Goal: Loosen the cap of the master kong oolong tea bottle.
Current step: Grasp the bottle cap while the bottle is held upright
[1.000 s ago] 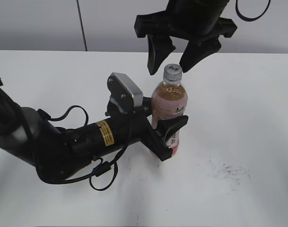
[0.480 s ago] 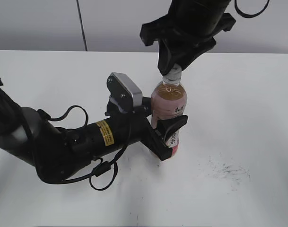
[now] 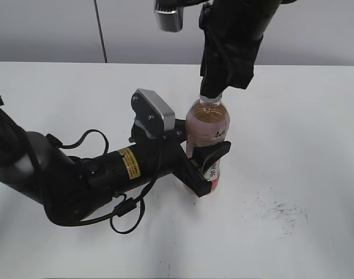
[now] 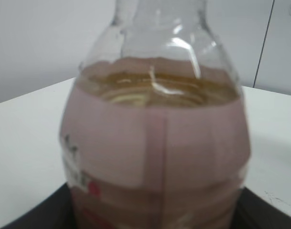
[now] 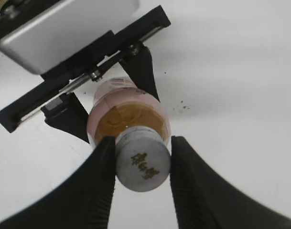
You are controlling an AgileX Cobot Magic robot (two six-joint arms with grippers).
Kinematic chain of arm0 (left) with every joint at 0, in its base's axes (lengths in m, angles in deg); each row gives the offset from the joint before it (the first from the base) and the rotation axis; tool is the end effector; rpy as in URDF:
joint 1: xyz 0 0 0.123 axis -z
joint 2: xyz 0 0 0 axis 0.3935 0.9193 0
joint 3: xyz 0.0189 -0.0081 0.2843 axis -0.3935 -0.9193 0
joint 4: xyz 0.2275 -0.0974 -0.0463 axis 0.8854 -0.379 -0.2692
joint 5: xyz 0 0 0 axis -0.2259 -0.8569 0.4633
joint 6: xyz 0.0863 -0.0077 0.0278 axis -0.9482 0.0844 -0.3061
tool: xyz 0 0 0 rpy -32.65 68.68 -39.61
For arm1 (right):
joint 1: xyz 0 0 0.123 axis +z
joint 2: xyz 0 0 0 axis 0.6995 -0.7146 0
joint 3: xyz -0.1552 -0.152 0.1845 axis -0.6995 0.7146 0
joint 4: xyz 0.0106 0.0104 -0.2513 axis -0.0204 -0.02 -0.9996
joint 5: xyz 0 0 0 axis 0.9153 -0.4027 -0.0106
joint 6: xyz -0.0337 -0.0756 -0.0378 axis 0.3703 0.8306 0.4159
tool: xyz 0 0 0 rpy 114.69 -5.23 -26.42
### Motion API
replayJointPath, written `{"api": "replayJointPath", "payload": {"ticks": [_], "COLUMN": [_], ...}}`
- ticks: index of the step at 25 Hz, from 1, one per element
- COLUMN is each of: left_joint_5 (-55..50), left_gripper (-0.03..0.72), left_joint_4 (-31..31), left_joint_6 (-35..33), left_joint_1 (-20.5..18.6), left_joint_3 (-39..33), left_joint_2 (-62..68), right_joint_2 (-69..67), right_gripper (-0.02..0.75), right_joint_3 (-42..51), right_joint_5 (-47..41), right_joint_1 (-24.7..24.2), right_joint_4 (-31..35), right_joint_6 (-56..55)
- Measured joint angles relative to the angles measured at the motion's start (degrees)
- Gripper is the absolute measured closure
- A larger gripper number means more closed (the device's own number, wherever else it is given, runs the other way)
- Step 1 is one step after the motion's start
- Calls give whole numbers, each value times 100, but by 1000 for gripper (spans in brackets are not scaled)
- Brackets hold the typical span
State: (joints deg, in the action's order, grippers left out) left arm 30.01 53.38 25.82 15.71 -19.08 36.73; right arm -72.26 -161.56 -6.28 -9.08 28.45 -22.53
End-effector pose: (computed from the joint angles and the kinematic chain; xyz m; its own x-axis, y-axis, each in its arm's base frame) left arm 0.2666 -0.2601 0.0997 -0.0561 0.0700 -0.9960 0.8796 0.4755 -0.0162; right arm 0.3112 0.2324 0.3117 0.1115 -0.9632 -0.2444 -0.9768 -0.0609 -0.2056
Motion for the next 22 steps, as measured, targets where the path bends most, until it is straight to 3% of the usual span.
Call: {"api": "replayJointPath", "payload": {"ticks": [7,12,16,20,22], "left_joint_5": [-4,2,2,2,2], "left_gripper": [299,299,299,299,299], "left_joint_4": [-6,25,29,29,36], "left_joint_6": [0,0,-6,-6,-6], "left_joint_1": [0,0,0,0,0], "left_joint_3": [0,0,0,0,0], "left_joint_2": [0,0,0,0,0], "right_joint_2": [0,79,386,547,547], "right_gripper": [454,255,178,167,166], "right_joint_3": [0,6,6,6,6], "right_joint_5": [-5,3,3,3,3], "right_joint_1": [0,0,0,0,0], "right_joint_4": [-25,-196,-204,-203,-90], "right_joint_6": [156,-636,-2638,-5483,-6298]}}
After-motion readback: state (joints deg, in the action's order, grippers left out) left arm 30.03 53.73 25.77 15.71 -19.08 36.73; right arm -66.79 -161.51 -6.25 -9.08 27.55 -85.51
